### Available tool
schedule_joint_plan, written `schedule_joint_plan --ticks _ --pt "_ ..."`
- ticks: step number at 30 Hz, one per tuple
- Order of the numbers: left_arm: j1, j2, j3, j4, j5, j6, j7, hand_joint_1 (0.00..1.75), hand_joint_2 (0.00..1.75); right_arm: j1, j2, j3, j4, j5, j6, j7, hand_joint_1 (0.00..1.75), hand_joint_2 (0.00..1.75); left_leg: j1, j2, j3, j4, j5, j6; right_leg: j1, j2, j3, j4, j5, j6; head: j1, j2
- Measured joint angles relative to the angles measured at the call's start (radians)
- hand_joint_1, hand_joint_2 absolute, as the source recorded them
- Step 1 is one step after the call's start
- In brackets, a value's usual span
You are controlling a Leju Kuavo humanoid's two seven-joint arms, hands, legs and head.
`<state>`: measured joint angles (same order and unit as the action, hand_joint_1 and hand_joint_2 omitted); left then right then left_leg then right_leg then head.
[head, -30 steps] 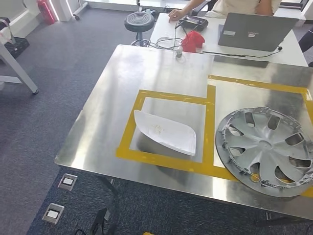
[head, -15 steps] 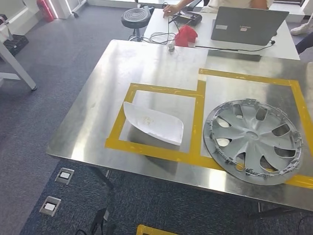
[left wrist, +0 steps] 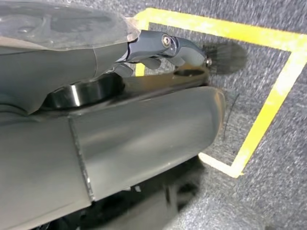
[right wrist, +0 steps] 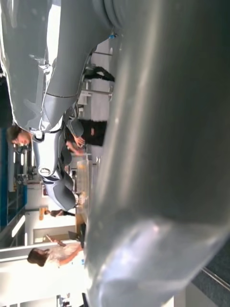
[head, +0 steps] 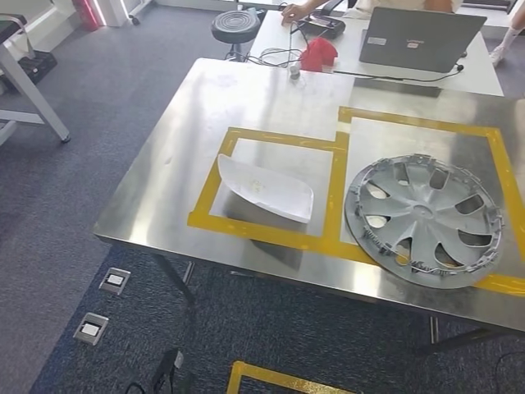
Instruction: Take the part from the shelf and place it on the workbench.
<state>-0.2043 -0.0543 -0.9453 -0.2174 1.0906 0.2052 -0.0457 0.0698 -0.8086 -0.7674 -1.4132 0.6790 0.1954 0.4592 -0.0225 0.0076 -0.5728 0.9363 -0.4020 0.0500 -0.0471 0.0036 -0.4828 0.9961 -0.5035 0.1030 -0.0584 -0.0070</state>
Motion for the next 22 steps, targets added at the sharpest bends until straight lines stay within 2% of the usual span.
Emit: schedule_joint_plan --ticks 1,2,4,5,6,7,9,10,11,12,13,15,16,17,18,19,22 --pt "0.0 0.0 0.0 0.0 0.0 0.0 0.0 0.0 0.0 0.0 0.001 0.001 0.0 0.0 0.0 0.0 0.0 0.0 -0.001 -0.002 -0.007 0.01 0.002 -0.006 0.001 0.003 0.022 -0.04 0.002 -0.004 0.0 0.0" --pt "0.0 0.001 0.0 0.0 0.0 0.0 -0.001 0.0 0.0 0.0 0.002 0.001 0.001 0.0 0.001 0.0 0.0 0.0 -0.002 -0.004 -0.013 0.018 0.006 -0.011 0.004 0.007 0.024 -0.049 -0.002 -0.012 -0.001 0.0" --pt "0.001 0.002 0.0 0.0 0.001 0.0 -0.002 0.0 0.0 0.0 0.004 0.003 0.001 0.0 0.001 0.0 0.0 0.0 -0.002 -0.008 -0.022 0.027 0.012 -0.02 0.005 0.008 0.01 -0.043 0.005 -0.032 -0.003 0.0" --pt "0.001 0.002 0.0 0.0 0.001 0.0 -0.002 0.0 0.0 -0.002 0.004 0.004 0.002 0.0 0.001 0.0 0.0 0.0 -0.001 -0.009 -0.029 0.038 0.003 -0.024 0.005 0.006 0.003 -0.04 0.01 -0.042 -0.005 0.0" --pt "0.0 0.003 0.0 0.0 0.001 0.0 -0.003 0.0 0.0 -0.003 0.005 0.005 0.002 0.0 0.001 -0.001 0.0 0.0 0.0 -0.009 -0.043 0.067 -0.024 -0.03 0.004 0.005 -0.005 -0.04 0.017 -0.052 -0.005 0.0" --pt "0.0 0.003 0.0 0.0 0.001 0.0 -0.004 0.0 0.0 -0.004 0.005 0.006 0.002 0.0 0.001 -0.001 0.0 0.0 0.002 -0.01 -0.064 0.118 -0.065 -0.036 0.003 0.003 -0.016 -0.041 0.025 -0.062 -0.006 0.0" --pt "0.0 0.003 0.0 0.0 0.002 0.0 -0.005 0.0 0.0 -0.005 0.005 0.007 0.002 0.0 0.0 -0.003 0.0 0.0 0.005 -0.009 -0.111 0.26 -0.158 -0.043 0.006 0.003 -0.039 -0.04 0.041 -0.072 -0.006 0.0" --pt "0.0 0.003 0.0 0.0 0.002 0.0 -0.006 0.0 0.0 -0.005 0.005 0.008 0.002 0.0 -0.001 -0.004 0.0 0.0 0.007 -0.009 -0.124 0.314 -0.181 -0.043 0.007 0.003 -0.05 -0.04 0.049 -0.074 -0.006 0.0" --pt "0.0 0.003 0.0 0.0 0.002 0.0 -0.007 0.0 0.0 -0.005 0.005 0.008 0.003 0.0 -0.001 -0.004 0.0 0.0 0.007 -0.01 -0.123 0.339 -0.185 -0.041 0.009 0.003 -0.059 -0.039 0.055 -0.074 -0.006 0.0" --pt "0.0 0.003 0.0 0.0 0.002 0.0 -0.007 0.0 0.0 -0.005 0.005 0.009 0.003 0.0 -0.001 -0.005 0.0 0.0 0.006 -0.01 -0.099 0.32 -0.168 -0.035 0.012 0.004 -0.068 -0.039 0.061 -0.074 -0.006 0.0" --pt "0.0 0.003 0.0 0.0 0.002 0.0 -0.007 0.0 0.0 -0.005 0.005 0.009 0.003 0.0 -0.001 -0.005 0.0 0.0 0.004 -0.01 -0.058 0.265 -0.141 -0.026 0.015 0.005 -0.075 -0.04 0.068 -0.074 -0.006 0.0" --pt "-0.001 0.004 0.0 0.0 0.002 0.0 -0.007 0.0 0.0 -0.005 0.006 0.009 0.004 0.0 -0.002 -0.006 0.0 0.0 -0.004 -0.01 0.049 0.102 -0.101 -0.001 0.021 0.005 -0.085 -0.04 0.078 -0.072 -0.006 0.0" --pt "-0.001 0.005 0.0 0.0 0.001 0.0 -0.007 0.0 0.0 -0.005 0.006 0.009 0.004 0.0 -0.003 -0.006 0.0 0.0 -0.008 -0.007 0.086 0.043 -0.094 0.005 0.021 0.005 -0.087 -0.041 0.084 -0.069 -0.006 0.0" --pt "-0.002 0.006 0.0 0.0 0.001 0.0 -0.008 0.0 0.0 -0.005 0.006 0.009 0.005 0.0 -0.004 -0.007 0.0 0.0 -0.011 -0.005 0.107 0.006 -0.093 0.008 0.021 0.004 -0.087 -0.043 0.088 -0.065 -0.006 0.0" --pt "-0.002 0.006 0.0 0.0 0.0 0.0 -0.008 0.0 0.0 -0.005 0.006 0.01 0.005 0.0 -0.004 -0.007 0.0 0.0 -0.014 -0.002 0.111 -0.008 -0.093 0.007 0.021 0.003 -0.087 -0.045 0.093 -0.059 -0.006 0.0" --pt "-0.002 0.006 0.0 0.0 0.0 0.0 -0.008 0.0 0.0 -0.006 0.006 0.011 0.005 0.0 -0.004 -0.007 0.0 0.0 -0.014 -0.001 0.109 -0.012 -0.089 0.002 0.02 0.003 -0.087 -0.047 0.09 -0.058 -0.006 0.0" --pt "0.0 0.006 0.0 0.0 -0.001 0.002 -0.008 0.0 0.0 -0.006 0.006 0.011 0.007 0.0 -0.005 -0.008 0.0 0.0 -0.013 -0.002 0.107 -0.023 -0.086 -0.015 0.021 0.003 -0.088 -0.048 0.075 -0.074 -0.005 0.0"
